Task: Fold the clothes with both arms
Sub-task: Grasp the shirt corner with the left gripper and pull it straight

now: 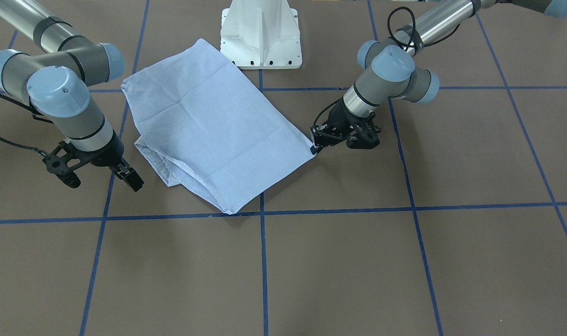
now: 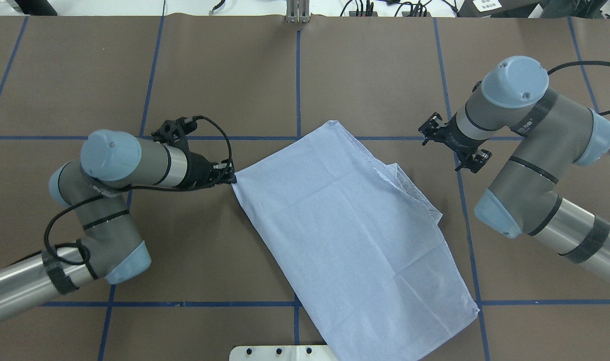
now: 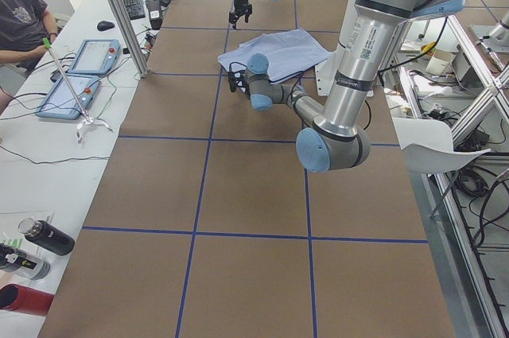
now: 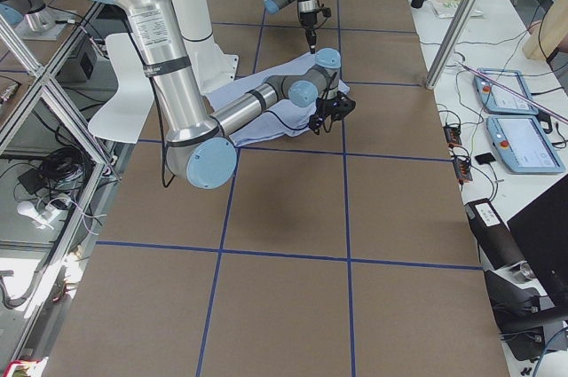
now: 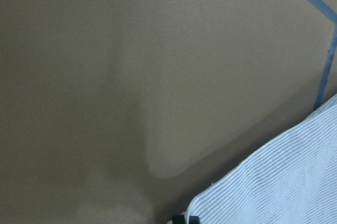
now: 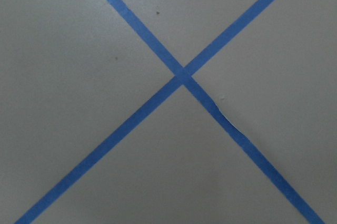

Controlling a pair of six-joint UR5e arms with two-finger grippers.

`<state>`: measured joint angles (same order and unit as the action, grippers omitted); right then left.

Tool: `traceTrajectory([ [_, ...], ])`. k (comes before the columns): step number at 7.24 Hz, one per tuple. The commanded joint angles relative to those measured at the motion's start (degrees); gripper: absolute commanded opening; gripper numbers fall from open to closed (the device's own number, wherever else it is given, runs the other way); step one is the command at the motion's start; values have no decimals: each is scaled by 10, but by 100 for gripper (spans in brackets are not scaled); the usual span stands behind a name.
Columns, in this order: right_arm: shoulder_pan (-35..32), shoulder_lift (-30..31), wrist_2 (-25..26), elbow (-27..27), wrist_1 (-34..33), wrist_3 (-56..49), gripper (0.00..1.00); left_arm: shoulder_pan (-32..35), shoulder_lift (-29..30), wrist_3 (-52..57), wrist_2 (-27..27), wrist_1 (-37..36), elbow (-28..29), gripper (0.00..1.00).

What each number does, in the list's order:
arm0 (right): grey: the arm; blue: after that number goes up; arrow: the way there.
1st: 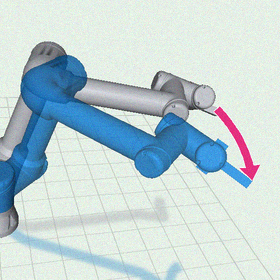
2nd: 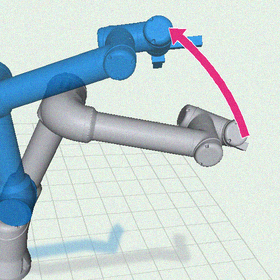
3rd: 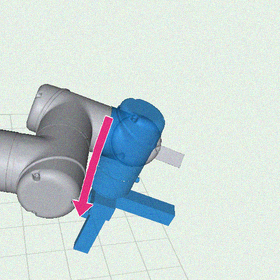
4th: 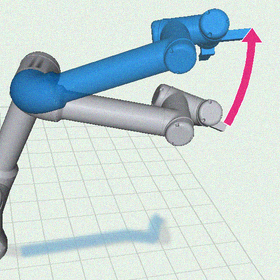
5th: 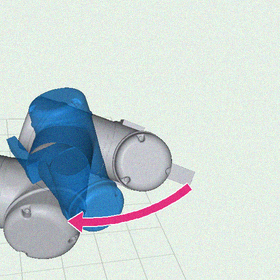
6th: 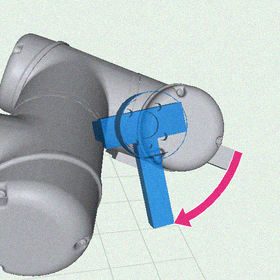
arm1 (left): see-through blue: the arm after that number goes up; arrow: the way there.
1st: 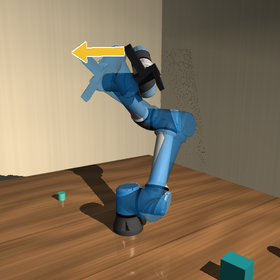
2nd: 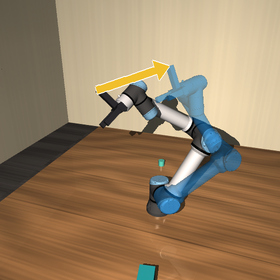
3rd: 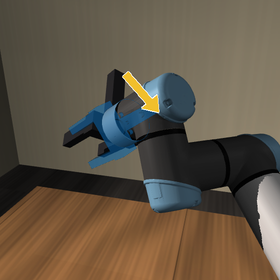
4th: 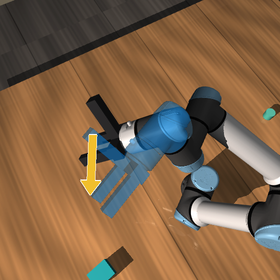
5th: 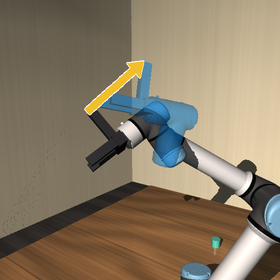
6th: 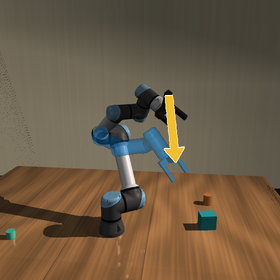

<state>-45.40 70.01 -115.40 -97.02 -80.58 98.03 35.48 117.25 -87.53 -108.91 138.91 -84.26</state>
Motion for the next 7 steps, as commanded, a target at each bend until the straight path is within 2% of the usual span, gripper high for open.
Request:
traceTrajectory([
  [1,0,6,0,-2,2,0,100,88,129,86,1,2,182,0],
  [2,0,7,0,-3,2,1,100,120,192,115,1,3,267,0],
  [3,1,5,0,-4,2,1,100,137,233,127,2,8,324,0],
  [4,2,-2,0,-8,2,4,100,143,258,129,7,8,353,40],
  [5,9,-2,0,-27,2,32,100,147,258,153,6,9,353,71],
  [6,42,-3,6,-59,2,72,100,157,259,154,4,10,352,71],
  [7,94,-4,50,-92,2,120,100,193,257,157,-54,10,336,70],
])
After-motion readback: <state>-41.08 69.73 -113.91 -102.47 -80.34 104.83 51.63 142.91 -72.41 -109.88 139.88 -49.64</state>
